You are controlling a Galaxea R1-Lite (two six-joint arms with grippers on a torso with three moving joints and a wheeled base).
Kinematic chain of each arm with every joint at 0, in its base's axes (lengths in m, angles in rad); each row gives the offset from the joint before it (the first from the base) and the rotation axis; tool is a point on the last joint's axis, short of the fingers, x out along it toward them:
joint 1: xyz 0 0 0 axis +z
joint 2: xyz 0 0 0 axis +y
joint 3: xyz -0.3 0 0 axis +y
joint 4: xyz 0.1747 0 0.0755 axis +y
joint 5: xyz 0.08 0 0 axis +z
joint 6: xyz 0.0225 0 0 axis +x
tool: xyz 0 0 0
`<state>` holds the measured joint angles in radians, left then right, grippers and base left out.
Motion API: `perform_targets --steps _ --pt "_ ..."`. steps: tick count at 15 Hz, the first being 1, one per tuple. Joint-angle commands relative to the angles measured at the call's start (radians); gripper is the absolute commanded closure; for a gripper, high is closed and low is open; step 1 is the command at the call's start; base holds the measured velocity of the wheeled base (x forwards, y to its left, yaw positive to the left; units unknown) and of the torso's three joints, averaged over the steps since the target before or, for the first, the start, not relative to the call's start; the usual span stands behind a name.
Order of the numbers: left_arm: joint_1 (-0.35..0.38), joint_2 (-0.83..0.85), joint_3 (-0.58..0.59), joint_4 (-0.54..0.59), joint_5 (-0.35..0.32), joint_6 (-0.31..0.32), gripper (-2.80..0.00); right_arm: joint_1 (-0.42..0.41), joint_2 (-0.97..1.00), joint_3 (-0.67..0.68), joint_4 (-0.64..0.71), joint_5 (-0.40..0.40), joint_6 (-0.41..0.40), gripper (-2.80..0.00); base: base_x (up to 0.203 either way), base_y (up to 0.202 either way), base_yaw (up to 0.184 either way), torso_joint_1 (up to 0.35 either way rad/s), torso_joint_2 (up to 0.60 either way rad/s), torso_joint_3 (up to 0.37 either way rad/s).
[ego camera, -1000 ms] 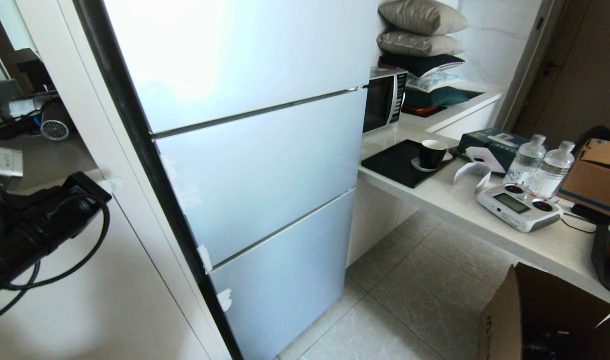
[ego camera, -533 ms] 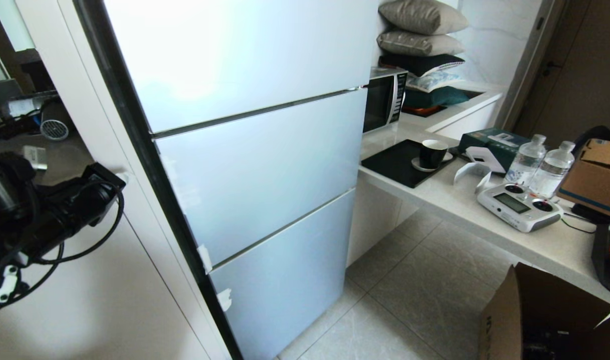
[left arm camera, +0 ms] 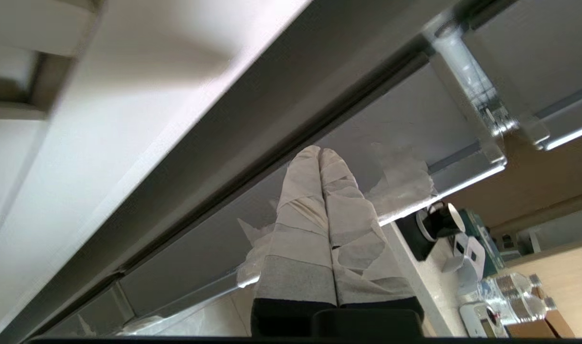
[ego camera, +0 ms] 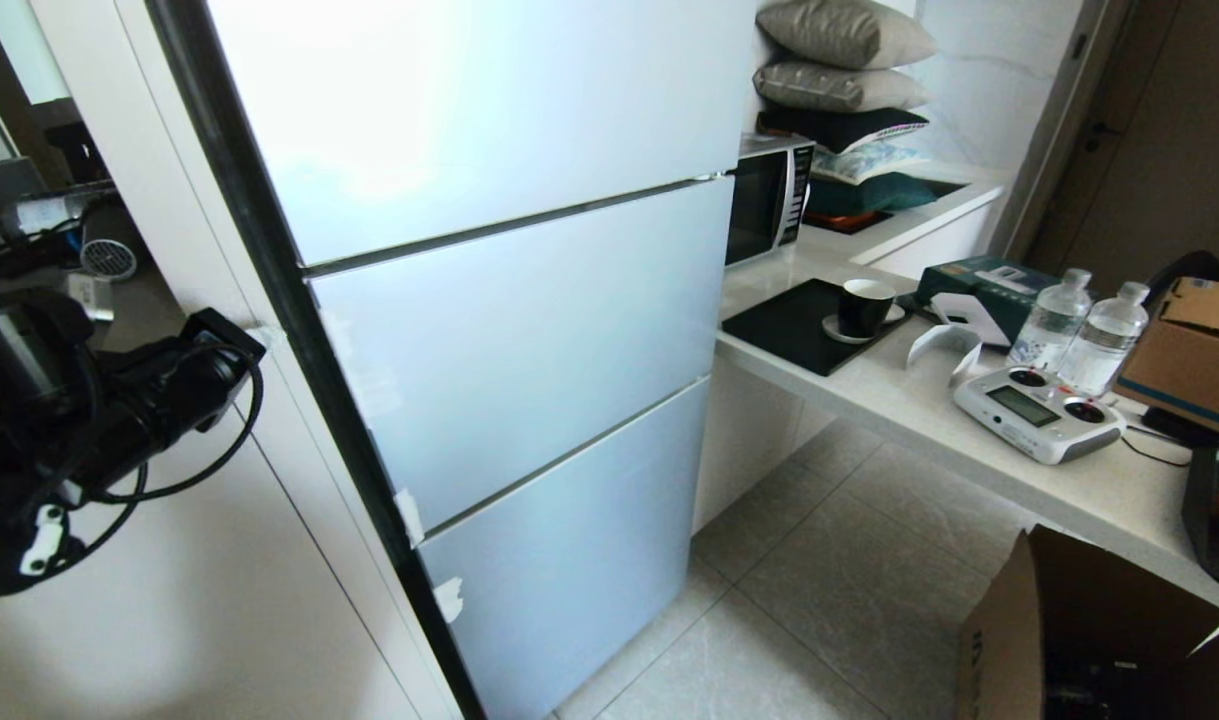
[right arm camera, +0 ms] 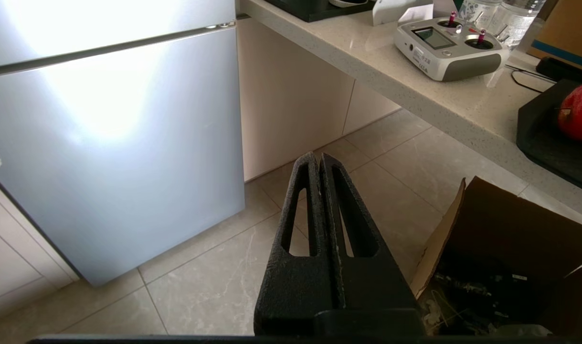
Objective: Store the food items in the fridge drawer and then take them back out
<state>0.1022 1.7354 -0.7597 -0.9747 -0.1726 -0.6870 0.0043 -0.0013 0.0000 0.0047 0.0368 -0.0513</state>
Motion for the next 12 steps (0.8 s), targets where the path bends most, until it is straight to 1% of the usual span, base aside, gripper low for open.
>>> perform_targets --steps 1,3,5,8,12 --pt "-0.012 0.009 -0.006 -0.006 -0.003 -0.004 0.0 0.0 0.001 0.0 0.0 0.0 0.0 0.0 0.0 0.0 0.0 0.0 0.0 0.0" --pt "-0.035 0.025 -0.012 -0.007 -0.004 -0.005 0.0 0.0 0.001 0.0 0.0 0.0 -0.001 0.0 0.0 0.0 0.0 0.0 0.0 0.0" --pt "-0.044 0.047 -0.013 -0.01 -0.003 -0.005 0.0 0.0 0.001 0.0 0.0 0.0 0.001 0.0 0.0 0.0 0.0 0.0 0.0 0.0" --pt "-0.047 0.076 -0.016 -0.047 -0.002 -0.003 0.0 0.0 0.0 0.0 0.0 0.0 -0.001 0.0 0.0 0.0 0.0 0.0 0.0 0.0" --pt "-0.057 0.051 0.007 -0.058 -0.004 -0.003 0.0 0.0 0.0 0.0 0.0 0.0 -0.001 0.0 0.0 0.0 0.0 0.0 0.0 0.0"
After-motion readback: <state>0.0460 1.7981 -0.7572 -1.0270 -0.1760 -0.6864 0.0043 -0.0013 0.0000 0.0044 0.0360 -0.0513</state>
